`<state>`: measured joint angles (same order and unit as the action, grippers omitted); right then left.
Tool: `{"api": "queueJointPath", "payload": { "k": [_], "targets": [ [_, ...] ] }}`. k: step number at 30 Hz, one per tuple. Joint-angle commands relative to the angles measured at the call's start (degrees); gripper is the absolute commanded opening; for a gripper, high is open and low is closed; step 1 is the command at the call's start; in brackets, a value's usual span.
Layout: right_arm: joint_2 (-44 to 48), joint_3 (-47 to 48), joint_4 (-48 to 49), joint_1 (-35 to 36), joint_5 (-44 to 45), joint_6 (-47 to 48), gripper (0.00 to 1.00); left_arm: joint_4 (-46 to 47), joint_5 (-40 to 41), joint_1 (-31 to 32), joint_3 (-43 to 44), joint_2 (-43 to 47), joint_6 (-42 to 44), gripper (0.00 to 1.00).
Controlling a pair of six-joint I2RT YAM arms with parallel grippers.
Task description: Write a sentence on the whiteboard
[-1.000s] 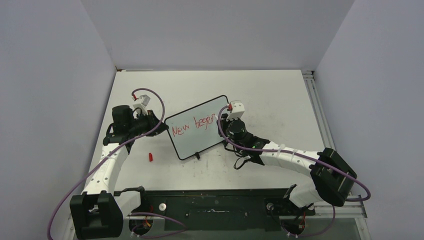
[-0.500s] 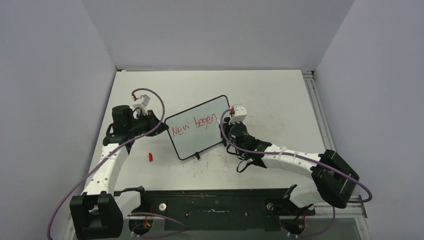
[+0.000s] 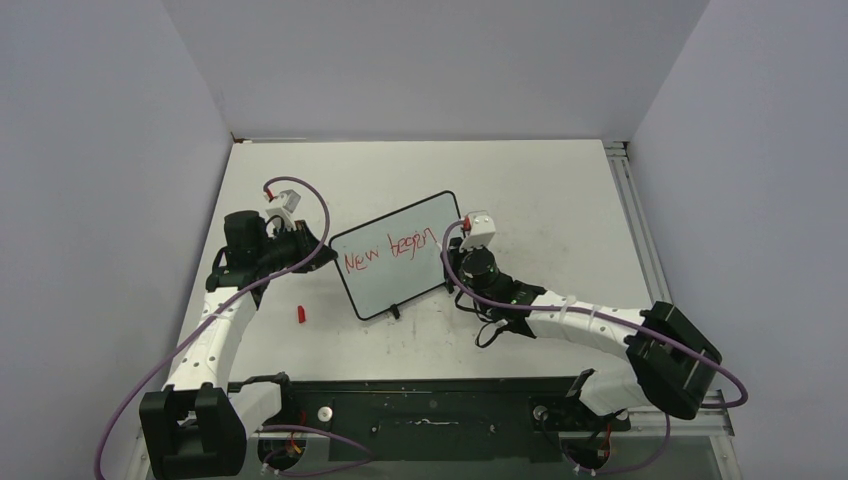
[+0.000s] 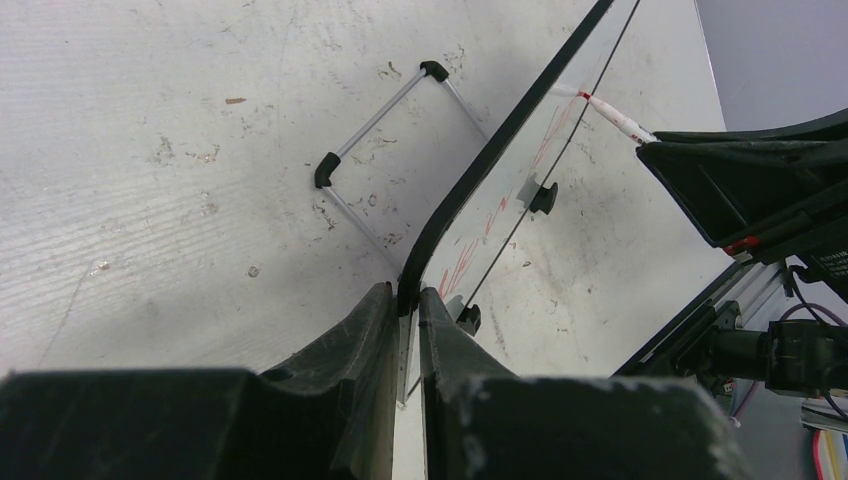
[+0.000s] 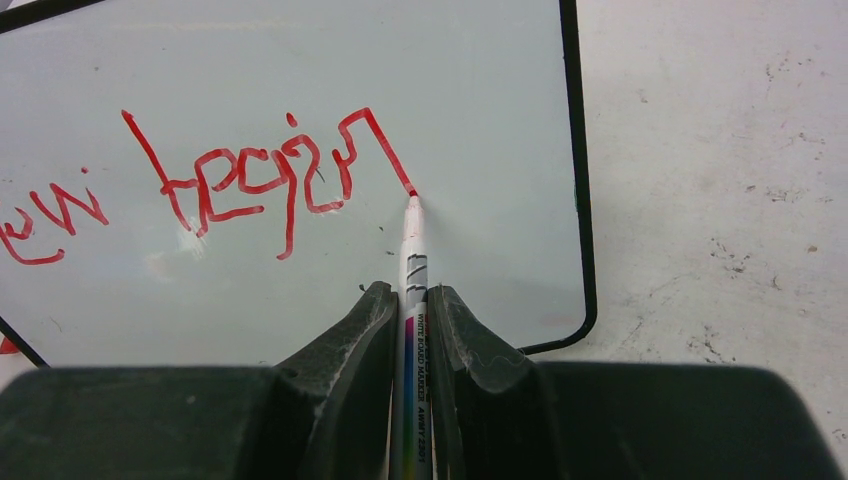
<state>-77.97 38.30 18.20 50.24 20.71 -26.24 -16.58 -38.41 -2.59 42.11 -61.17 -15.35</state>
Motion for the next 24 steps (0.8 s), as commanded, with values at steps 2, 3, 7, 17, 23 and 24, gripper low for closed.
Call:
{"api": "queueJointPath", "payload": {
  "k": [2, 3, 7, 17, 23, 24],
  "targets": [
    [4.09, 2.24, -1.17, -0.1, -0.12, 0.76, 0.05, 0.89, 0.22, 0.13, 0.52, 1.14, 0.85, 0.0],
    [4.53, 2.36, -1.22, -0.11, -0.1, 0.84, 0.05, 0.85, 0.24, 0.13, 0.52, 1.18, 0.93, 0.0],
    [5.31, 2.94, -1.66, -0.51, 0.22, 1.56, 0.05, 0.76, 0.48, 0.13, 0.6, 1.14, 1.02, 0.0],
    [2.76, 4.66, -0.18, -1.18, 0.22, 2.6, 0.05, 0.61, 0.69, 0.13, 0.7, 1.02, 1.12, 0.0],
    [1.81, 5.01, 0.97, -1.41, 0.0, 3.0, 0.05, 0.58, 0.66, 0.11, 0.7, 0.92, 1.2, 0.0],
    [1.63, 5.02, 1.13, -1.44, -0.13, 3.03, 0.05, 0.58, 0.59, 0.13, 0.65, 0.88, 1.2, 0.0]
  ]
}}
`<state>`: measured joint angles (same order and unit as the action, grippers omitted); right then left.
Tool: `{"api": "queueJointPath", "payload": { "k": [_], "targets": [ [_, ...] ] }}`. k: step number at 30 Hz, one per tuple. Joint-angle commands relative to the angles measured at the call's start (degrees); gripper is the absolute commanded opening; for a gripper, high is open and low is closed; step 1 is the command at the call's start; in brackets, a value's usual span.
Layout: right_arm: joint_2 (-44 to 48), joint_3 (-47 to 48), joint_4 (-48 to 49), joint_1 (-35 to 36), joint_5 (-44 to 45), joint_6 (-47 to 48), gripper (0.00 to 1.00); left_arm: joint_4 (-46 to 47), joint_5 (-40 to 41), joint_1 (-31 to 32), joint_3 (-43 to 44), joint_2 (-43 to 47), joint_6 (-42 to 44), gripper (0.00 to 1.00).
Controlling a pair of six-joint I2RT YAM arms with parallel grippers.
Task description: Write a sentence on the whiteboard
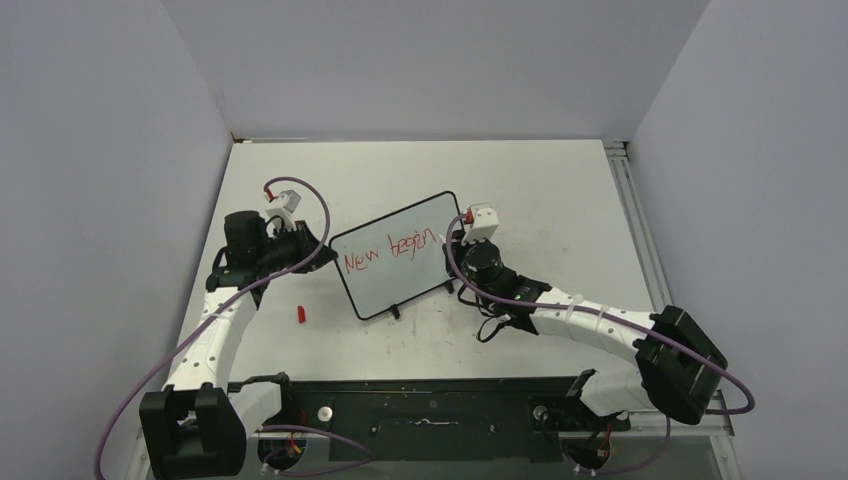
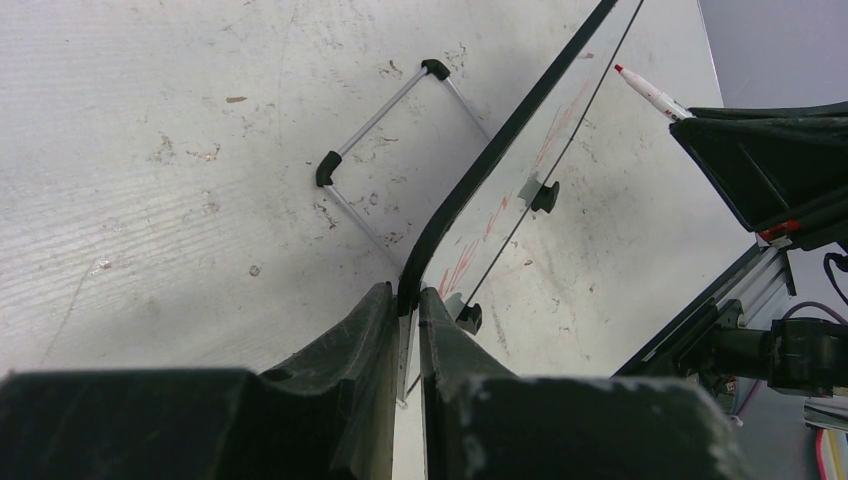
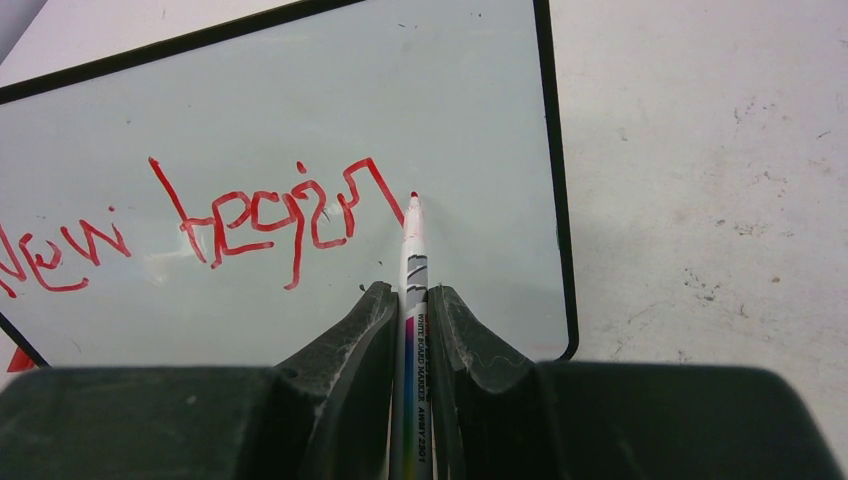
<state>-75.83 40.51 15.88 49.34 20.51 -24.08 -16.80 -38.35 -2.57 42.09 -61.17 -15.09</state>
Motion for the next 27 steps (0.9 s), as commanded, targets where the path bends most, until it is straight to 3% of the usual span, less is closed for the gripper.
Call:
{"api": "queueJointPath", "payload": {
  "k": [1, 27],
  "targets": [
    [-0.54, 2.82, 3.58, -0.56, 0.0, 0.92, 0.05, 0.8, 0.5, 0.11, 0.69, 0.87, 0.94, 0.0],
    [-3.05, 1.15, 4.75, -1.38, -0.77, -0.53, 0.05, 0.8, 0.44, 0.11, 0.59, 1.2, 1.03, 0.0]
  ]
}}
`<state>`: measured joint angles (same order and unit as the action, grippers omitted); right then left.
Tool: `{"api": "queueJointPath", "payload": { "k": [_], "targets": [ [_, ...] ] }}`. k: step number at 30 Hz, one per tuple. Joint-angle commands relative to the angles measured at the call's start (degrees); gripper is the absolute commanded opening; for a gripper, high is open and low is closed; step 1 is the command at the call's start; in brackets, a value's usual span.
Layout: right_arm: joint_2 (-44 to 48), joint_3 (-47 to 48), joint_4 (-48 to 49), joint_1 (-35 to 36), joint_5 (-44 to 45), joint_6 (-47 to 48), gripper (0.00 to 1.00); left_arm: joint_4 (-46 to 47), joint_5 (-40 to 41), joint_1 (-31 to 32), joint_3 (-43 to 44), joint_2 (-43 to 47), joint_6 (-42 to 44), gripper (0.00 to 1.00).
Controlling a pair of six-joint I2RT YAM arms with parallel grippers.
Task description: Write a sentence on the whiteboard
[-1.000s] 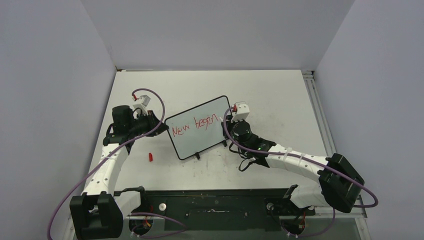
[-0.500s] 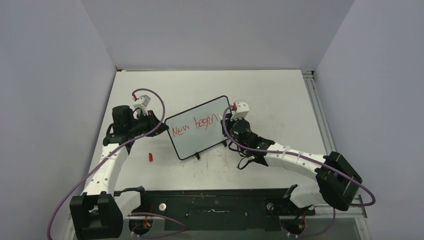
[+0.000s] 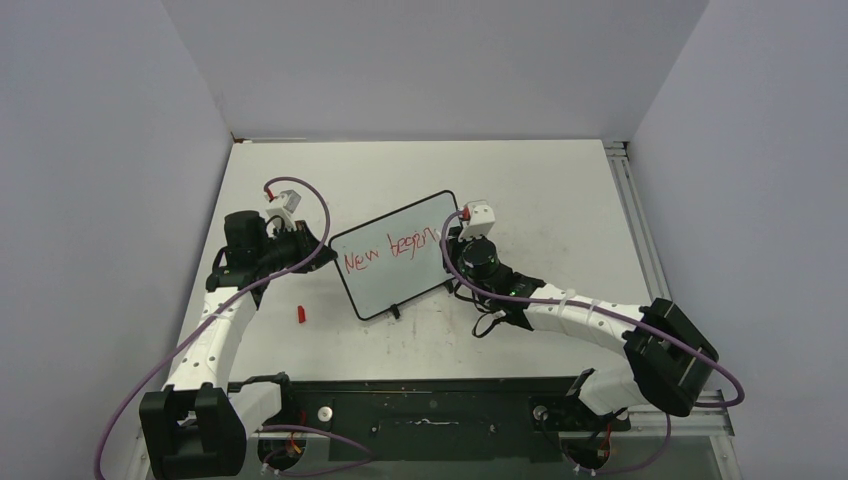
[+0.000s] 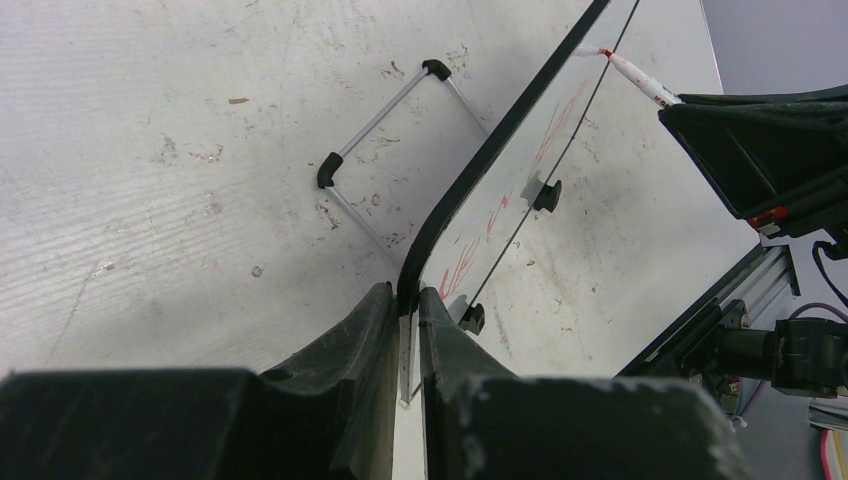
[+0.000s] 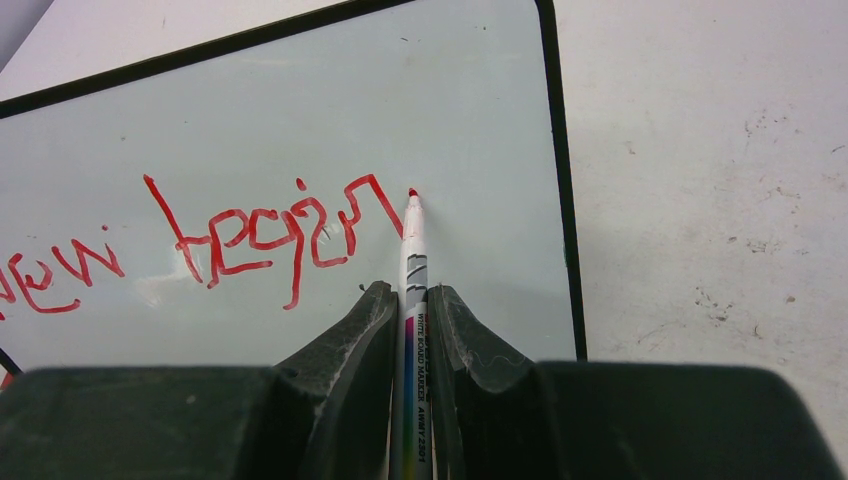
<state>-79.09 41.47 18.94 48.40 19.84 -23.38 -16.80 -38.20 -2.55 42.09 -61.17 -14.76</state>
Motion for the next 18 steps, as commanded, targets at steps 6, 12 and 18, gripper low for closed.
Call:
{"api": "queueJointPath", "payload": {
  "k": [6, 12, 18],
  "targets": [
    [1.12, -2.79, 1.42, -0.5, -0.4, -2.57, 0.05, 0.89, 0.16, 0.08, 0.41, 1.4, 0.61, 0.0],
    [1.64, -3.2, 1.23, -0.44, -0.32, -2.84, 0.05, 0.89, 0.22, 0.09, 0.45, 1.49, 0.59, 0.0],
    [2.4, -2.23, 0.86, -0.33, -0.54, -2.64, 0.05, 0.93, 0.31, 0.09, 0.45, 1.49, 0.56, 0.0]
  ]
}}
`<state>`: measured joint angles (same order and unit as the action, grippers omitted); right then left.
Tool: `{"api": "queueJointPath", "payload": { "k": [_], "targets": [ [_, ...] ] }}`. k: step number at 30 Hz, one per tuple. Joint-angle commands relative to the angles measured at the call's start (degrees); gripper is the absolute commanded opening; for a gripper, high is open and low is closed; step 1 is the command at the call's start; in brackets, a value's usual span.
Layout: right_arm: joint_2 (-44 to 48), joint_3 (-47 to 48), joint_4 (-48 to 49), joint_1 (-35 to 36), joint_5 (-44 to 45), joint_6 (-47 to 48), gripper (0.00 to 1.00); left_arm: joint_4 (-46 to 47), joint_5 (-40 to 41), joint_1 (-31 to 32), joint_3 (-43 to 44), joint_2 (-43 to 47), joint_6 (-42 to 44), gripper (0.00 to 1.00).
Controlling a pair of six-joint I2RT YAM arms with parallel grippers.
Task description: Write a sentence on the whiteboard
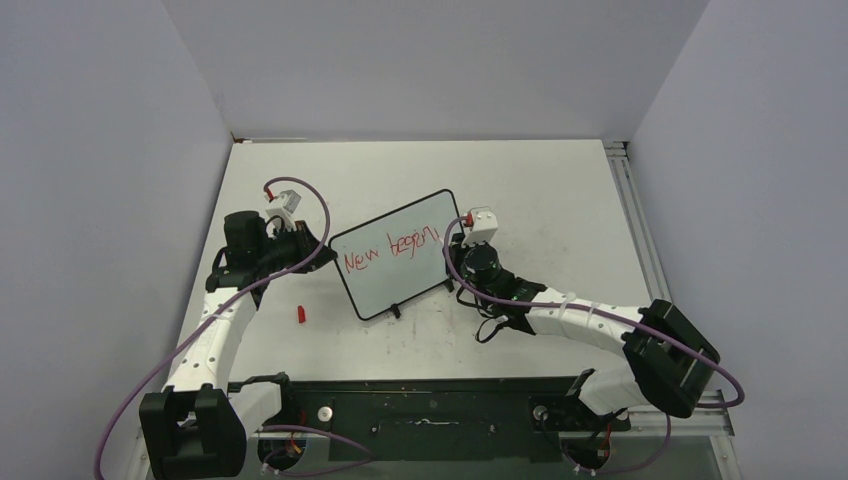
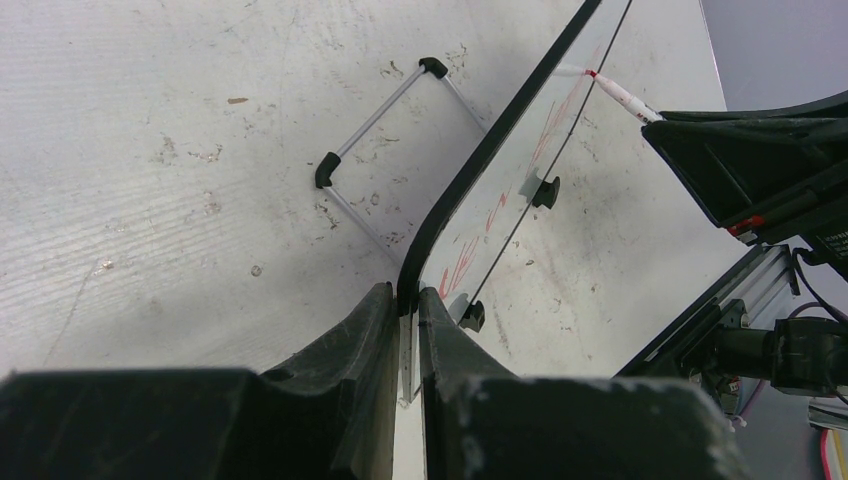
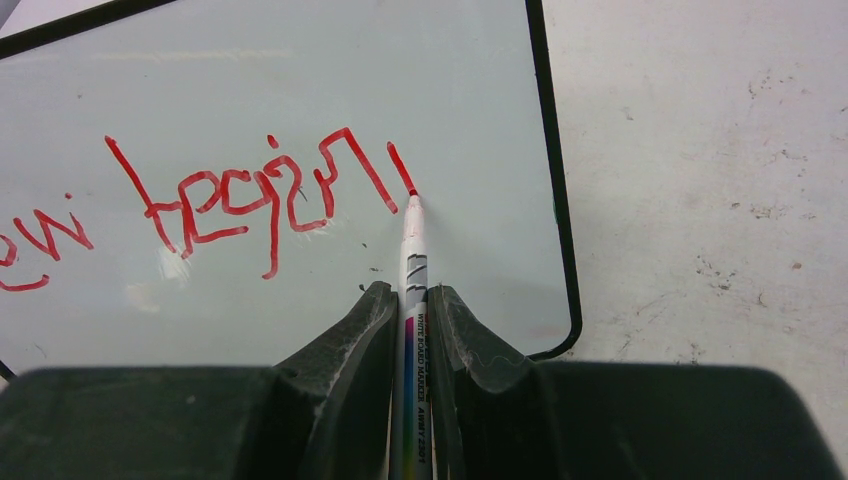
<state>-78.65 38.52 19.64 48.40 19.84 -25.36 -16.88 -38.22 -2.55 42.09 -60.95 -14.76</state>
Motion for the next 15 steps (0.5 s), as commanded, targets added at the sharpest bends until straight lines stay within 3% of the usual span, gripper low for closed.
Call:
{"api": "queueJointPath", "payload": {
  "k": [1, 15],
  "targets": [
    [2.48, 0.87, 0.02, -0.19, -0.5, -0.62, 0.05, 0.98, 0.4, 0.09, 0.45, 1.27, 0.53, 0.0],
    [2.55, 5.34, 0.58, 0.44, 1.11, 2.23, 0.05, 0.78, 0.79, 0.09, 0.67, 0.86, 0.7, 0.0]
  ]
}}
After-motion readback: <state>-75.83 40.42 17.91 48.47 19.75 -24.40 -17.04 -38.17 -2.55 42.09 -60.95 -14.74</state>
